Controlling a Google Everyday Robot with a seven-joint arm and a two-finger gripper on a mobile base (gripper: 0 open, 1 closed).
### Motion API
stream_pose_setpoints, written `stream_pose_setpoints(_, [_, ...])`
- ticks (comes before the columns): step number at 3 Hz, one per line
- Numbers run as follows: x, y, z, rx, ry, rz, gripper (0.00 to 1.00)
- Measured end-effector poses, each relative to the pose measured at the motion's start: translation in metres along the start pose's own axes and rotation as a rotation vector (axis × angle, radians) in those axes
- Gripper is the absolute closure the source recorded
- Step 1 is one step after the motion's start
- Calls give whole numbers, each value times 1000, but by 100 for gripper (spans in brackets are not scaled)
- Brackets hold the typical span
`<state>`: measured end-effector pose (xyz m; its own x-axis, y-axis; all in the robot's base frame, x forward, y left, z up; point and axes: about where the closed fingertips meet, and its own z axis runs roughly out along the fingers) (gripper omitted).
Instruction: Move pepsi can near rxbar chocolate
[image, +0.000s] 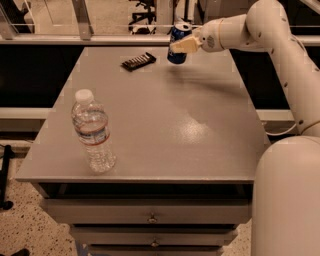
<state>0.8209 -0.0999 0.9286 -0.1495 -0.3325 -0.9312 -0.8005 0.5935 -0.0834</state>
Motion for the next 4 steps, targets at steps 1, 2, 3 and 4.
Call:
stream_pose_setpoints(1, [-2, 6, 25, -17, 13, -18, 100])
stream_pose_setpoints(2, [0, 14, 39, -36, 33, -27, 100])
stream_pose_setpoints(3, [1, 21, 50, -55, 53, -30, 84])
stream_pose_setpoints(4, [2, 26, 61, -73, 61, -27, 61])
